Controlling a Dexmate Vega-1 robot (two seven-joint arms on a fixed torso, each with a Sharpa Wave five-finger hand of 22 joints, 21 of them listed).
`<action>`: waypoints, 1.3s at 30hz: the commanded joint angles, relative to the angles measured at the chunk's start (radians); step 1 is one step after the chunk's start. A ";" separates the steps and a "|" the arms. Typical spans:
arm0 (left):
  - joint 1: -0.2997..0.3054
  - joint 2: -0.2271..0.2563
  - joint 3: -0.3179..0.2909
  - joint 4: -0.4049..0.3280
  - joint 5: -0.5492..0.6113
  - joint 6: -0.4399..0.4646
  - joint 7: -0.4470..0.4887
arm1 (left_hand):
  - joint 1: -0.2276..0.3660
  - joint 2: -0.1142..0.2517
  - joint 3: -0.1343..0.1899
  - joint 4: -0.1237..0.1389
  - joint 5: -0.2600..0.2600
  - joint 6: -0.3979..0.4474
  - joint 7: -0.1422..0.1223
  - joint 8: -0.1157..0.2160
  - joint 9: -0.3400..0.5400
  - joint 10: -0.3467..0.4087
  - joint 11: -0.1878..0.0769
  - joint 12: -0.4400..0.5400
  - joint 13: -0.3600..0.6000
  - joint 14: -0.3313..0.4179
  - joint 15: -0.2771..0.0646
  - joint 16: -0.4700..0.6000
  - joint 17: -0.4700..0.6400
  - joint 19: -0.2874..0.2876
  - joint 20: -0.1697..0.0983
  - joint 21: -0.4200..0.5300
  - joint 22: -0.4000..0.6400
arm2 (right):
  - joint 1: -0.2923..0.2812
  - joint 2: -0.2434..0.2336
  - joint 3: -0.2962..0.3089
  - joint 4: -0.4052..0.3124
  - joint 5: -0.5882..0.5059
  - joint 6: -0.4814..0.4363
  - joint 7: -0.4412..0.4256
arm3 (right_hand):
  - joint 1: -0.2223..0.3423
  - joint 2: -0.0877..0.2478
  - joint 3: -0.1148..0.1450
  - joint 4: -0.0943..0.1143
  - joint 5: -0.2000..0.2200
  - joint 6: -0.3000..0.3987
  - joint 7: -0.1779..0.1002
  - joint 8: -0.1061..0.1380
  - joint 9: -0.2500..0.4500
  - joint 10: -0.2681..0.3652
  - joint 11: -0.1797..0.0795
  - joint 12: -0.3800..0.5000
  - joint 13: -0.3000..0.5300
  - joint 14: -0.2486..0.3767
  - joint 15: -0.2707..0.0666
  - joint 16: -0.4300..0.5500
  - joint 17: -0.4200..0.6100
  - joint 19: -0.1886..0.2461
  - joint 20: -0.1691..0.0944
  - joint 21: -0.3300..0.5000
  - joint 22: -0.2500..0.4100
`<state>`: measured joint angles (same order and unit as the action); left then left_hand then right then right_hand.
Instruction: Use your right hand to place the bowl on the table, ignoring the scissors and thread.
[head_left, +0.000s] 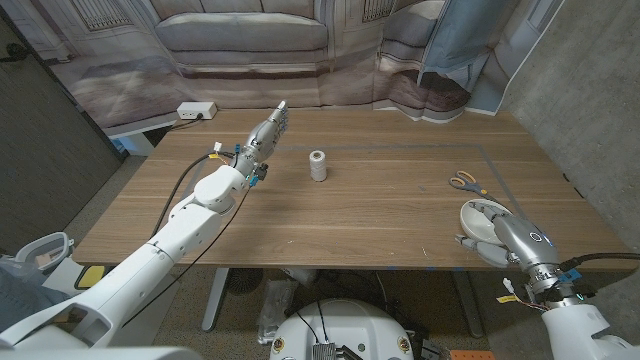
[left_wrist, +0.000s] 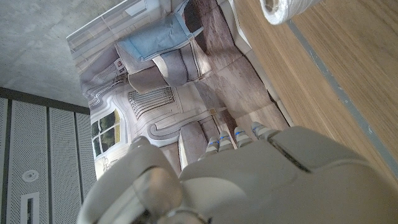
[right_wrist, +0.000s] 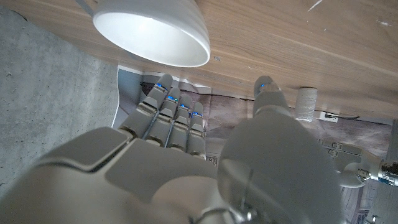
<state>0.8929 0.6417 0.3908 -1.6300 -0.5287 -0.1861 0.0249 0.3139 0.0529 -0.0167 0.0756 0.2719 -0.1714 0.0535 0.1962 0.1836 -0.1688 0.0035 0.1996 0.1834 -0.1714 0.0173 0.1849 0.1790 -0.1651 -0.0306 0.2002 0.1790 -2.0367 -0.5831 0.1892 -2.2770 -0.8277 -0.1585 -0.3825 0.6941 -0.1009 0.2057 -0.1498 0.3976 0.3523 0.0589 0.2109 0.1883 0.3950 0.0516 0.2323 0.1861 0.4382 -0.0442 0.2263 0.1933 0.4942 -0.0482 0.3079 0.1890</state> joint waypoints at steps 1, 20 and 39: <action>0.015 0.000 -0.008 -0.006 0.001 -0.010 0.015 | 0.001 0.007 -0.004 0.001 -0.003 -0.007 -0.009 -0.001 0.004 -0.015 0.002 -0.001 0.002 -0.022 0.002 0.001 0.004 -0.011 -0.023 -0.002 0.002 | 0.018 -0.025 -0.021 -0.008 -0.006 -0.064 0.021 | 0.015 -0.001 -0.002 0.007 0.009 0.014 0.004 0.004 0.003 0.024 0.000 0.010 0.001 0.019 -0.011 0.008 0.001 0.023 -0.016 0.007 0.002; 0.002 -0.013 0.001 0.014 -0.003 -0.004 0.010 | 0.000 0.007 -0.008 0.002 -0.004 -0.005 -0.011 0.000 0.004 -0.014 0.000 -0.001 0.002 -0.023 0.001 0.001 0.004 -0.011 -0.021 -0.001 0.002 | 0.022 -0.063 -0.063 -0.041 -0.051 -0.226 0.091 | 0.015 0.002 -0.008 0.015 0.011 0.043 0.010 0.007 0.003 0.062 0.000 0.017 0.000 0.052 -0.013 0.008 0.001 0.055 -0.029 0.012 0.002; -0.012 -0.016 0.006 0.024 -0.004 0.008 0.009 | 0.000 0.009 -0.012 0.004 -0.004 -0.008 -0.012 -0.002 0.004 -0.016 0.000 -0.001 0.002 -0.024 0.001 0.001 0.004 -0.013 -0.022 -0.001 0.002 | 0.065 -0.118 -0.130 -0.023 -0.059 -0.331 0.082 | 0.016 0.012 -0.012 0.023 0.010 0.084 -0.007 0.014 0.003 0.103 -0.011 0.025 0.000 0.092 -0.030 0.013 0.002 0.075 -0.038 0.012 0.003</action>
<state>0.8856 0.6278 0.3950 -1.6098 -0.5305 -0.1841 0.0328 0.3139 0.0529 -0.0248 0.0755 0.2719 -0.1769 0.0480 0.1962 0.1835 -0.1688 0.0035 0.1996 0.1834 -0.1714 0.0174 0.1850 0.1790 -0.1651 -0.0307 0.2002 0.1790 -1.9889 -0.6695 0.0907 -2.3080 -0.8838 -0.4340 -0.2984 0.7061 -0.0971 0.1891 -0.1332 0.4026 0.4255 0.0572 0.2185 0.1882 0.4879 0.0410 0.2516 0.1863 0.5173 -0.0487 0.2342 0.1932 0.5586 -0.0554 0.3156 0.1887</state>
